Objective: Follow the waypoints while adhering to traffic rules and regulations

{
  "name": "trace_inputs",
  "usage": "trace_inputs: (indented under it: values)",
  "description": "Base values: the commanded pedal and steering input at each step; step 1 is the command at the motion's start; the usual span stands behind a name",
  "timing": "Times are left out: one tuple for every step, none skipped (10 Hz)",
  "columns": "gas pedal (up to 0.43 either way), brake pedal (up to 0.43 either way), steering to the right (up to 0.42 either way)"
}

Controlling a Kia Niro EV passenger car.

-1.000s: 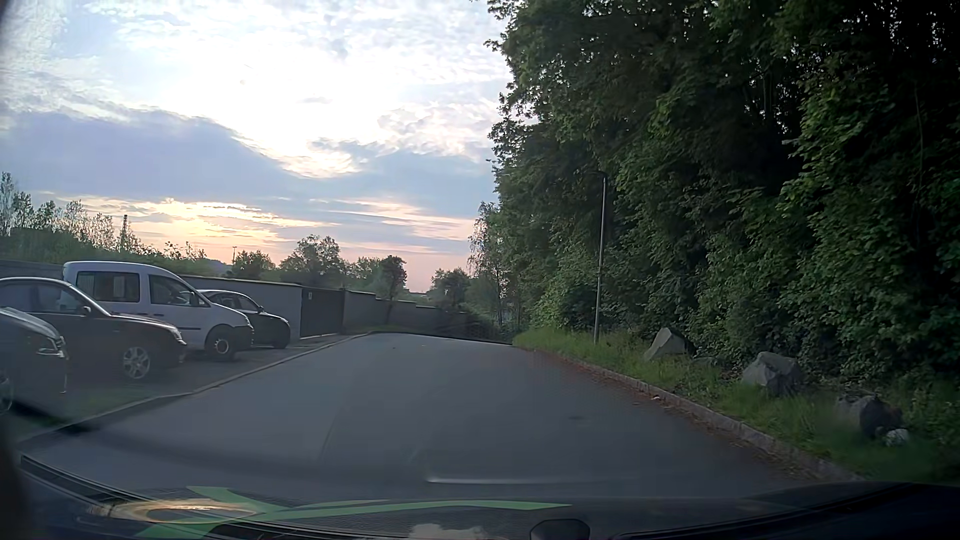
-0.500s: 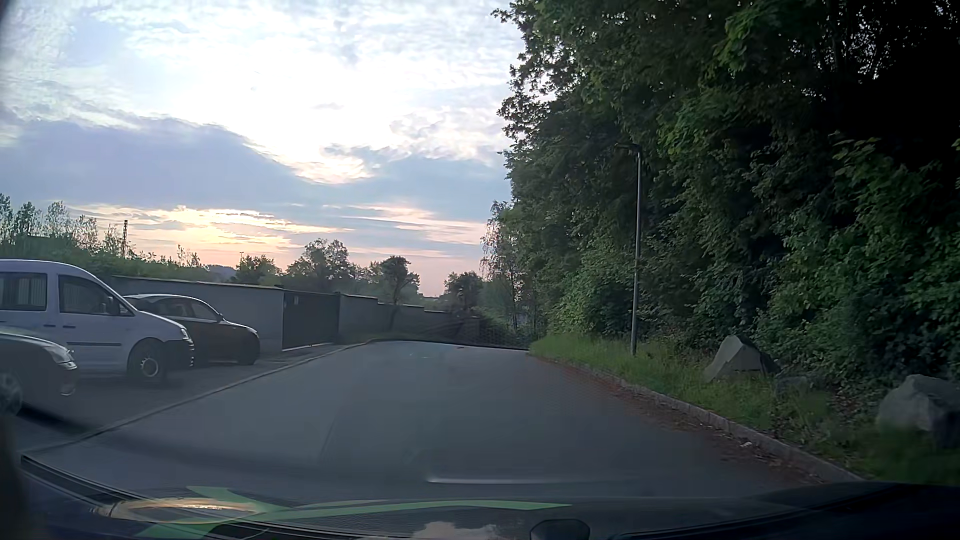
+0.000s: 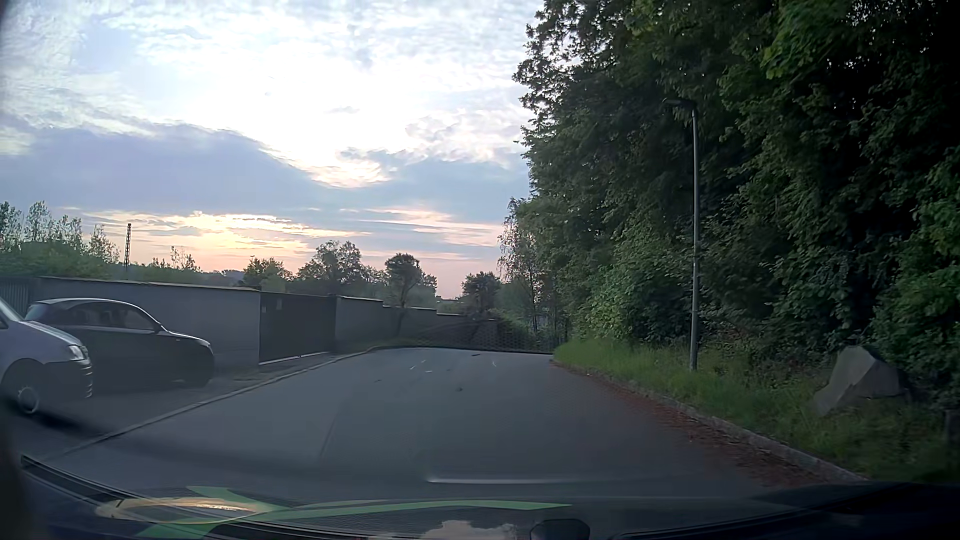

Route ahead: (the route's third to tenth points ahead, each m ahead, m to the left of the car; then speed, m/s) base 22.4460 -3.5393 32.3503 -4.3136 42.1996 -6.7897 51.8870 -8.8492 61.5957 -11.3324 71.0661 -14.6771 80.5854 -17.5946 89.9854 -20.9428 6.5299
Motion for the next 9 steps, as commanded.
trace_inputs:
  values:
    - [0.098,0.000,-0.036]
    - [0.098,0.000,-0.033]
    - [0.098,0.000,-0.028]
    - [0.098,0.000,-0.025]
    - [0.098,0.000,-0.023]
    - [0.098,0.000,-0.021]
    - [0.098,0.000,-0.021]
    - [0.098,0.000,-0.020]
    - [0.098,0.000,-0.018]
